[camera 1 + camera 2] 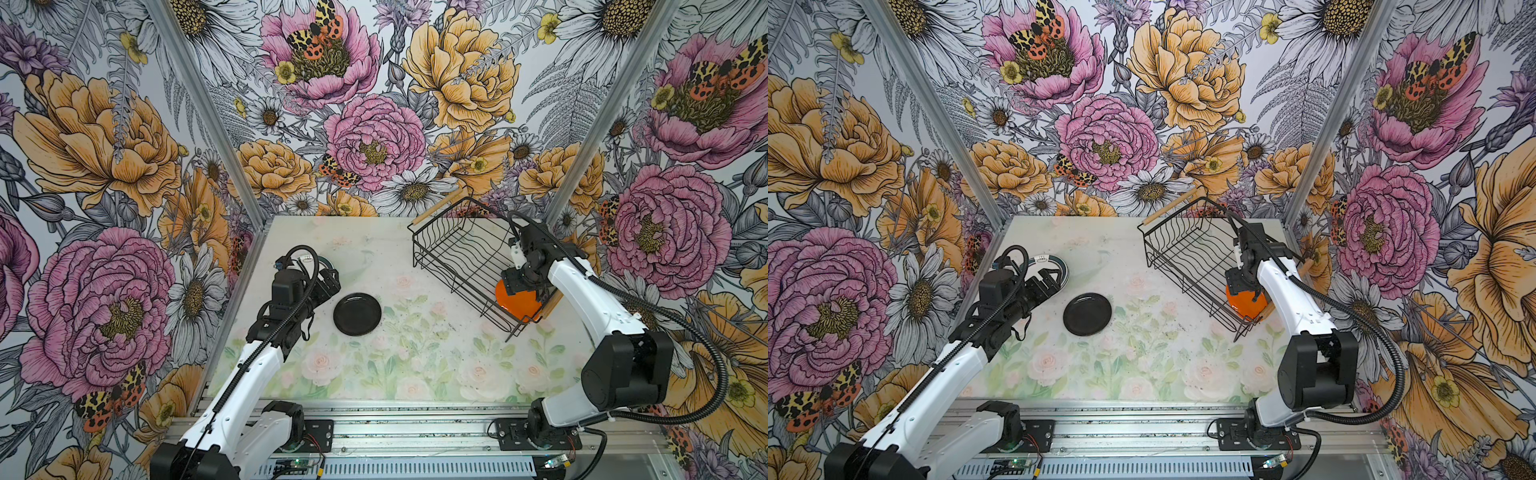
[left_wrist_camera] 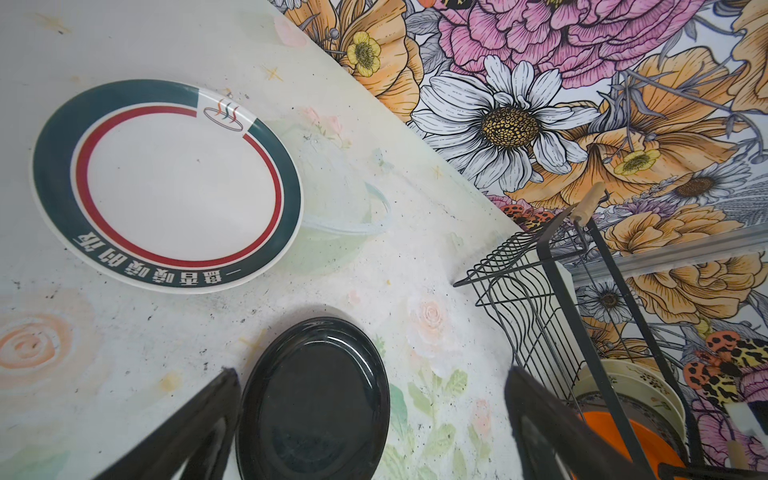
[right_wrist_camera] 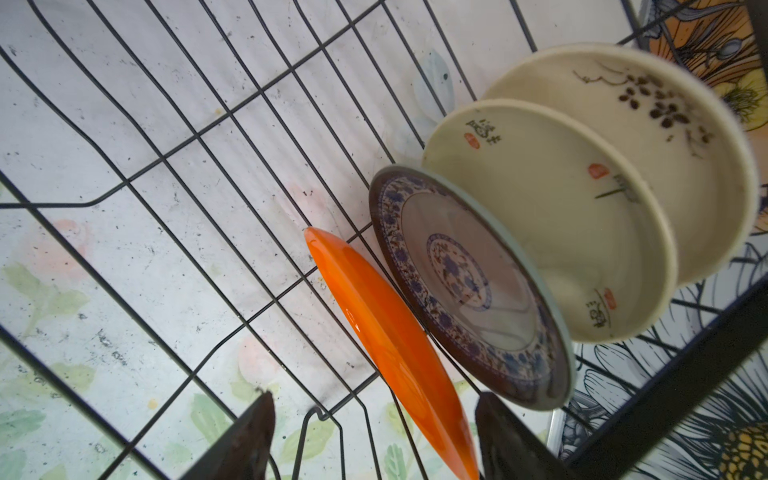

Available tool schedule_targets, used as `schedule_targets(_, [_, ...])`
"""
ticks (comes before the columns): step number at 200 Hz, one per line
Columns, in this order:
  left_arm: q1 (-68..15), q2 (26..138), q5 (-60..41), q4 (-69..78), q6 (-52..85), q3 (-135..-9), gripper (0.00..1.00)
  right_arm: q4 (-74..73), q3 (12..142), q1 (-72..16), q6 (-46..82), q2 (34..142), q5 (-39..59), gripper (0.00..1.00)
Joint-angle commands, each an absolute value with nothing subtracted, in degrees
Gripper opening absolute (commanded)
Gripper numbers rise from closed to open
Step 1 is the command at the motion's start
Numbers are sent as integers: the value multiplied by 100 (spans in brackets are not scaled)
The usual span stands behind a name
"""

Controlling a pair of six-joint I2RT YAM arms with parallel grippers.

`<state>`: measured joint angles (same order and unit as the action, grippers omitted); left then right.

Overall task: Unload the plates from the dish rack
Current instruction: 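Reach the right gripper into the rack and close on the orange plate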

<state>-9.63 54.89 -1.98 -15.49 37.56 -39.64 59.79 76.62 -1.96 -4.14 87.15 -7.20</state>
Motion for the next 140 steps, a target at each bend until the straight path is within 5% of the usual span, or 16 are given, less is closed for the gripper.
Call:
schedule_targets(1, [-928, 5510, -61, -1414, 3553, -4006, 99, 6003, 7723, -59, -410, 8833, -751, 64])
schedule_targets(140, [-160, 5178, -109, -1397, 3488, -3912, 99, 5986, 7567, 182, -466, 9221, -571, 51])
